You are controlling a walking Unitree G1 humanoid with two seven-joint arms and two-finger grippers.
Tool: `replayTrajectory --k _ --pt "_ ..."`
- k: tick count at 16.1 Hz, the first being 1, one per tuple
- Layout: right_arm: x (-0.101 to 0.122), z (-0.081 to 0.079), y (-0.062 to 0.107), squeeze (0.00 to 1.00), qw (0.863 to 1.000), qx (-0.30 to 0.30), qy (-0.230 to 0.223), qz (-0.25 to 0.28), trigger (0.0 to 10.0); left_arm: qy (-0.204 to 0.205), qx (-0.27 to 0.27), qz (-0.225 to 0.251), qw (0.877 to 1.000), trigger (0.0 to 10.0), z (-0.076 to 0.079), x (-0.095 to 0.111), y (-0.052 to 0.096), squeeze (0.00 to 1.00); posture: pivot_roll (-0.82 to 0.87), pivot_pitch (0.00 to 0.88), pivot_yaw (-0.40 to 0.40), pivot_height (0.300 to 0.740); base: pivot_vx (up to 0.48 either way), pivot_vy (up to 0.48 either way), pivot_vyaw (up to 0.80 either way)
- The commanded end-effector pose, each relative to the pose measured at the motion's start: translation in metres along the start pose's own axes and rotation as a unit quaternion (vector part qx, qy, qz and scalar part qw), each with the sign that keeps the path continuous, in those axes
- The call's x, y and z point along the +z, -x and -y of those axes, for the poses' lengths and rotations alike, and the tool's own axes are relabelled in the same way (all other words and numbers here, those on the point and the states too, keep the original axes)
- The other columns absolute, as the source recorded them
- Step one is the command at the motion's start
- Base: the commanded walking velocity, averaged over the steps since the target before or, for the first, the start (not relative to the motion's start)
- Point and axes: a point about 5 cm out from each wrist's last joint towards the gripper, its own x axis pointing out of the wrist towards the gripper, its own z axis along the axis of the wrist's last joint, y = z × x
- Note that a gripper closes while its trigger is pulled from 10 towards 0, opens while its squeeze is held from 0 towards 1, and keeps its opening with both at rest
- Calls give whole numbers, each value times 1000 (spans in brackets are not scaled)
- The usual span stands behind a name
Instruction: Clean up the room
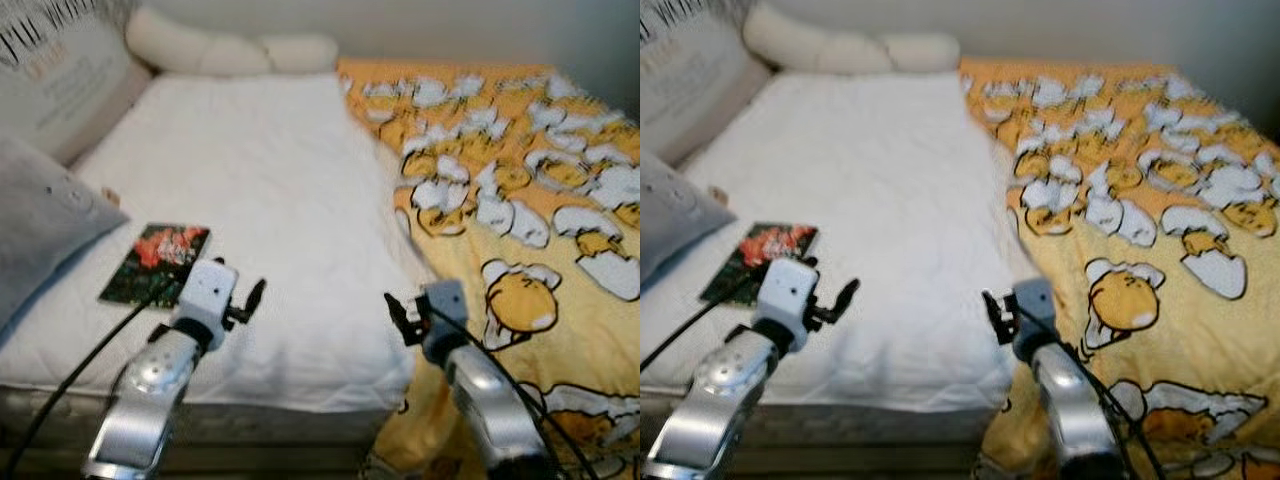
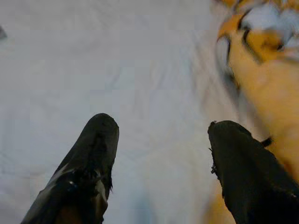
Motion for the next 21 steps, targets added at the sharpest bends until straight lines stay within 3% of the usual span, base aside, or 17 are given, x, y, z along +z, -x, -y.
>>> replayTrajectory --k 1,3,8,10,12,13,14,15,16,21 --pt "-10 11 -1 1000 999 -29 15 -43 10000 -8 -35 2 999 10000 5 2 1 0 84 0 9 740 0 0 0" --pt "-19 25 -12 1000 989 -51 77 -112 10000 -30 -86 -4 996 10000 5 3 1 0 86 5 28 740 0 0 0" --pt "-17 31 -33 1000 981 -65 41 -178 10000 -59 -174 -20 983 10000 5 4 8 0 91 75 72 740 0 0 0" --pt "-21 32 -36 957 971 -74 75 -213 10000 -63 -207 -31 976 10000 7 3 13 0 93 106 81 740 0 0 0" --pt "-24 29 -36 0 969 -63 76 -227 10000 -67 -221 -34 972 10000 8 4 15 0 102 128 83 740 0 0 0" --pt "-25 32 -35 0 967 -74 81 -229 10000 -72 -225 -34 971 10000 8 4 17 0 112 144 82 740 0 0 0" --pt "-26 34 -35 0 966 -86 77 -232 6627 -71 -228 -35 970 10000 8 4 19 0 117 154 83 740 0 0 0" --pt "-27 34 -34 0 966 -87 67 -235 4745 -71 -229 -36 970 10000 8 5 21 0 121 165 85 740 0 0 0" --pt "-29 34 -34 0 965 -86 64 -239 0 -70 -233 -40 969 10000 8 4 24 0 123 174 86 740 0 0 0" --pt "-30 37 -33 0 966 -83 58 -238 0 -68 -244 -43 967 10000 8 6 28 0 124 180 81 740 0 0 0"
